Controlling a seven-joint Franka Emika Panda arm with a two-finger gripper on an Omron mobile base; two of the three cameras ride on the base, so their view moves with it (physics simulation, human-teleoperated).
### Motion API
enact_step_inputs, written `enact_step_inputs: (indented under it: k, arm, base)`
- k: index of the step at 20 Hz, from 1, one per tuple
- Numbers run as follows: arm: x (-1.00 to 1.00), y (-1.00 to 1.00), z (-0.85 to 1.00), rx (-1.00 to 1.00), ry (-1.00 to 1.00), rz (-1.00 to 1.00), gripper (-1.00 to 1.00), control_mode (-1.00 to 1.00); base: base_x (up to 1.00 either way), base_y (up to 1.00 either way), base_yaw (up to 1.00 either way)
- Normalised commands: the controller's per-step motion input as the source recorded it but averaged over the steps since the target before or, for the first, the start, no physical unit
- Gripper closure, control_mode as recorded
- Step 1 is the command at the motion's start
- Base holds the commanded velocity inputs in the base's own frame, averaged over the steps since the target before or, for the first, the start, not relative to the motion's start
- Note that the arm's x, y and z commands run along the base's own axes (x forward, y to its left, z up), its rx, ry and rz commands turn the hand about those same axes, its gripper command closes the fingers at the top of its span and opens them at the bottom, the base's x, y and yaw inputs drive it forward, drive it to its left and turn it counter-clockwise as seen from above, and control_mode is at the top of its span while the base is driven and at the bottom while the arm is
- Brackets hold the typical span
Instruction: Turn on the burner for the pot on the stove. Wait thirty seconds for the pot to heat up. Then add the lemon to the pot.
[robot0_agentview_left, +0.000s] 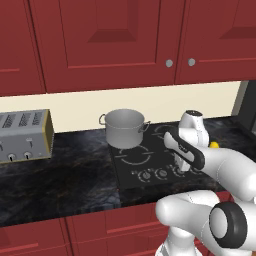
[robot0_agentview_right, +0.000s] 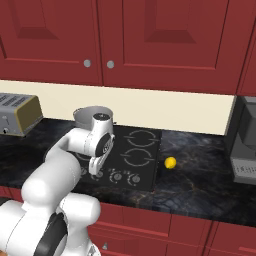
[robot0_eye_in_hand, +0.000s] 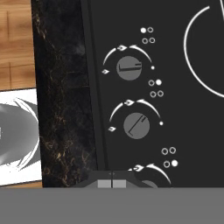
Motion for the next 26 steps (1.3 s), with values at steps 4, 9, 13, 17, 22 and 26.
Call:
enact_step_inputs:
  k: [4, 9, 13, 17, 22, 26]
  arm:
    - [0.00, 0.00, 0.00, 0.00, 0.00, 0.00, 1.00, -1.00]
    - [0.00, 0.00, 0.00, 0.00, 0.00, 0.00, 1.00, -1.00]
    - [0.00, 0.00, 0.00, 0.00, 0.00, 0.00, 1.00, -1.00]
    - [0.00, 0.00, 0.00, 0.00, 0.00, 0.00, 1.00, -1.00]
    - [0.00, 0.00, 0.00, 0.00, 0.00, 0.00, 1.00, -1.00]
    - [0.00, 0.00, 0.00, 0.00, 0.00, 0.00, 1.00, -1.00]
  base:
    - [0.00, 0.00, 0.00]
    - [0.00, 0.00, 0.00]
    - [0.00, 0.00, 0.00]
    - [0.00, 0.00, 0.00]
    - [0.00, 0.00, 0.00]
    - [0.00, 0.00, 0.00]
